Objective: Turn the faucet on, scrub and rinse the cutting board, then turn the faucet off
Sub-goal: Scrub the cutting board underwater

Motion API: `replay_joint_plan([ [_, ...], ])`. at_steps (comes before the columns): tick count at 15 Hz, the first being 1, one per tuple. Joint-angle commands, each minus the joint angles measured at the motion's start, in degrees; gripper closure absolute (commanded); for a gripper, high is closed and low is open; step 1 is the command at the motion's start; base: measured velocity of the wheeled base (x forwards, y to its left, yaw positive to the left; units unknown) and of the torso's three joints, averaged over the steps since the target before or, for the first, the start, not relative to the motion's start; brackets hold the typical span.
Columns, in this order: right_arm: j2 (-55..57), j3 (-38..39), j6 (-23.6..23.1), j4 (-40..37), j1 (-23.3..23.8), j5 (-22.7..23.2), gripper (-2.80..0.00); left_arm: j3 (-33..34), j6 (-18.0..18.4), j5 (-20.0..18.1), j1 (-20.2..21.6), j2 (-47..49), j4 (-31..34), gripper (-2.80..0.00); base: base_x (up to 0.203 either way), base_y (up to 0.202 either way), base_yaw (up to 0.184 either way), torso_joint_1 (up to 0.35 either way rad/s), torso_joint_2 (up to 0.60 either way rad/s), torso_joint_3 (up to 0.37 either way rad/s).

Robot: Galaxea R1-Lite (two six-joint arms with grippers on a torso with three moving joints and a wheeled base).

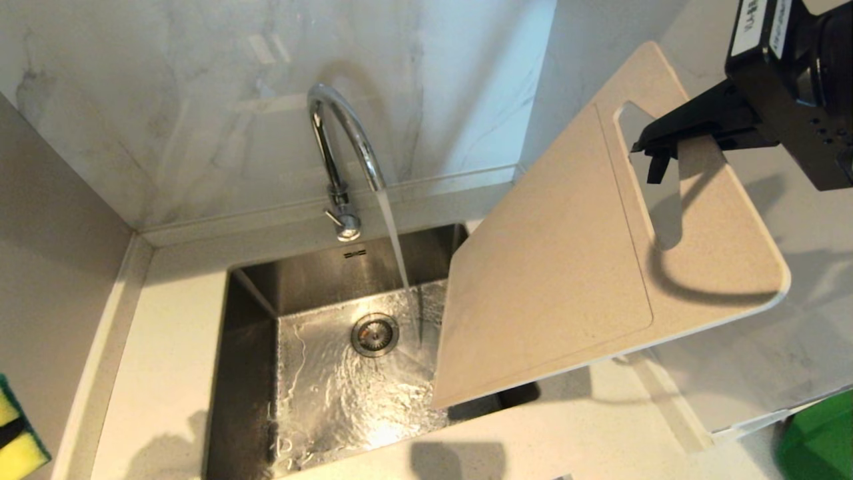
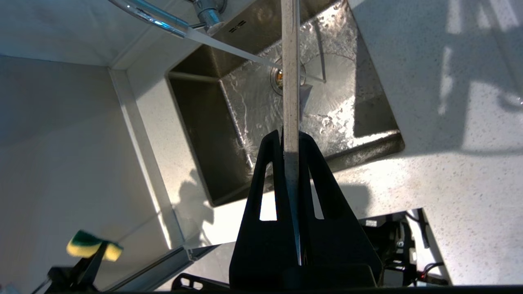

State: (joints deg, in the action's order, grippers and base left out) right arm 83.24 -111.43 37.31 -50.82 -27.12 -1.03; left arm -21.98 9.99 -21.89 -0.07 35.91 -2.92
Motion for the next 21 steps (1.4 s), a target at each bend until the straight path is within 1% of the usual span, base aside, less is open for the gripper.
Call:
replay_joint_plan([
  [1, 0.18, -0.01, 1.10, -0.33, -0.04, -0.03, 0.00, -1.94, 1.38, -3.55, -0.11, 13.33, -3.79, 0.00, 0.000, 0.000, 0.000, 0.000, 0.00, 0.000],
  [3, 0.45, -0.01, 1.64, -0.33, -0.12, 0.17, 0.00, -4.95, 1.67, -5.74, -1.17, 23.38, -9.12, 0.00, 0.000, 0.000, 0.000, 0.000, 0.00, 0.000],
  [5, 0.87, 0.06, 1.71, -1.12, -0.12, 2.50, 0.00, -8.98, 0.67, -6.72, -4.55, 33.60, -15.24, 0.00, 0.000, 0.000, 0.000, 0.000, 0.00, 0.000],
  [7, 1.40, -0.01, 1.80, -1.12, -1.09, 2.61, 0.00, -14.22, -1.45, -6.88, -10.24, 42.69, -20.91, 0.00, 0.000, 0.000, 0.000, 0.000, 0.00, 0.000],
  [10, 1.93, -0.01, 1.80, -0.95, -1.09, 2.61, 0.00, -25.99, -5.40, -4.40, -19.13, 55.03, -26.06, 0.00, 0.000, 0.000, 0.000, 0.000, 0.00, 0.000],
  [12, 2.02, -0.01, 1.86, -0.86, -1.09, 2.64, 0.00, -34.58, -9.20, -2.07, -24.77, 61.89, -27.47, 0.00, 0.000, 0.000, 0.000, 0.000, 0.00, 0.000],
  [15, 1.93, -0.01, 1.97, -1.03, -1.18, 2.79, 0.00, -45.62, -15.05, 0.81, -31.32, 68.35, -28.02, 0.00, 0.000, 0.000, 0.000, 0.000, 0.00, 0.000],
  [17, 1.93, -0.01, 1.97, -1.03, -1.09, 2.79, 0.00, -52.39, -17.69, 4.39, -35.51, 71.87, -28.00, 0.00, 0.000, 0.000, 0.000, 0.000, 0.00, 0.000],
  [18, 1.92, 0.04, 2.29, -1.06, -1.13, 2.79, 0.00, -55.07, -18.58, 6.40, -37.83, 73.04, -27.71, 0.00, 0.000, 0.000, 0.000, 0.000, 0.00, 0.000],
  [19, 1.86, 0.08, 2.53, -1.04, -1.16, 2.79, 0.00, -56.75, -19.36, 7.49, -39.55, 73.56, -27.17, 0.00, 0.000, 0.000, 0.000, 0.000, 0.00, 0.000],
  [21, 1.79, 0.03, 2.59, -1.03, -1.09, 3.27, 0.00, -59.67, -21.71, 7.87, -42.72, 74.06, -25.03, 0.00, 0.000, 0.000, 0.000, 0.000, 0.00, 0.000],
])
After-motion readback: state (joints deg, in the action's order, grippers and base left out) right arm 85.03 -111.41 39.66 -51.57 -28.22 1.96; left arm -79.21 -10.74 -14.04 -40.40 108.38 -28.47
